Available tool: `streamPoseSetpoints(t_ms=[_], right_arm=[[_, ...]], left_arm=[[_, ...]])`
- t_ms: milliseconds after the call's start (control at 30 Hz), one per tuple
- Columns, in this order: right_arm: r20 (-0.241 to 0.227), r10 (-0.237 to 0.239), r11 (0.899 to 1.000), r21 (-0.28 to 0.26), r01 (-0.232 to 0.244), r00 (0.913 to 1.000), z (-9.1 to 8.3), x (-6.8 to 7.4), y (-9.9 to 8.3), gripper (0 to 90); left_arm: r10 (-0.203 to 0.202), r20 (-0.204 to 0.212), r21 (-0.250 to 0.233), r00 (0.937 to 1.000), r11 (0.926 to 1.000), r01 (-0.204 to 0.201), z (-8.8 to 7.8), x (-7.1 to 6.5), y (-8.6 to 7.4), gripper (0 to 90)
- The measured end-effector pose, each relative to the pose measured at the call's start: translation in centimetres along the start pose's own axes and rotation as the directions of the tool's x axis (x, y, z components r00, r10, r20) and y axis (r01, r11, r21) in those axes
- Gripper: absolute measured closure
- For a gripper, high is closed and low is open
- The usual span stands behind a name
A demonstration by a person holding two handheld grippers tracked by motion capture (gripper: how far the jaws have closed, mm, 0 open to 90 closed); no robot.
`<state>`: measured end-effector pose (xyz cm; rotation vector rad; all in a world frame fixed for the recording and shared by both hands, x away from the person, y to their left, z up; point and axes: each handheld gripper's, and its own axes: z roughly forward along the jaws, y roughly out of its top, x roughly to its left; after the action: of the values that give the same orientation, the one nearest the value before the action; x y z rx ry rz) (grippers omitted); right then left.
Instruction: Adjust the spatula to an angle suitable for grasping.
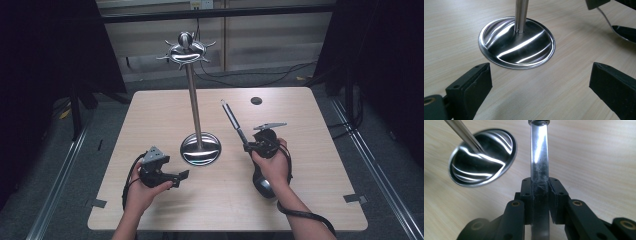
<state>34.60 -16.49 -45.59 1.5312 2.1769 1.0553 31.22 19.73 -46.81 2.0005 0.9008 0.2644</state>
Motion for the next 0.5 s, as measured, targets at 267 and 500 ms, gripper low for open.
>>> streamPoseSetpoints(t_ms=[267,500], right_arm=[[-0.045,-0.016,0.993,-0.119,0.011,0.9989,-1.9,0.4,0.5,76.0],[-0.084,-0.025,0.983,-0.185,0.009,0.9962,-2.7,0.1,0.2,76.0]], left_arm=[[-0.002,0.004,-0.002,1.0,1.0,0.002,0.1,-0.1,0.0,4.0],[-0.001,0.006,0.003,1.0,1.0,0.001,0.2,-0.1,-0.1,4.0]])
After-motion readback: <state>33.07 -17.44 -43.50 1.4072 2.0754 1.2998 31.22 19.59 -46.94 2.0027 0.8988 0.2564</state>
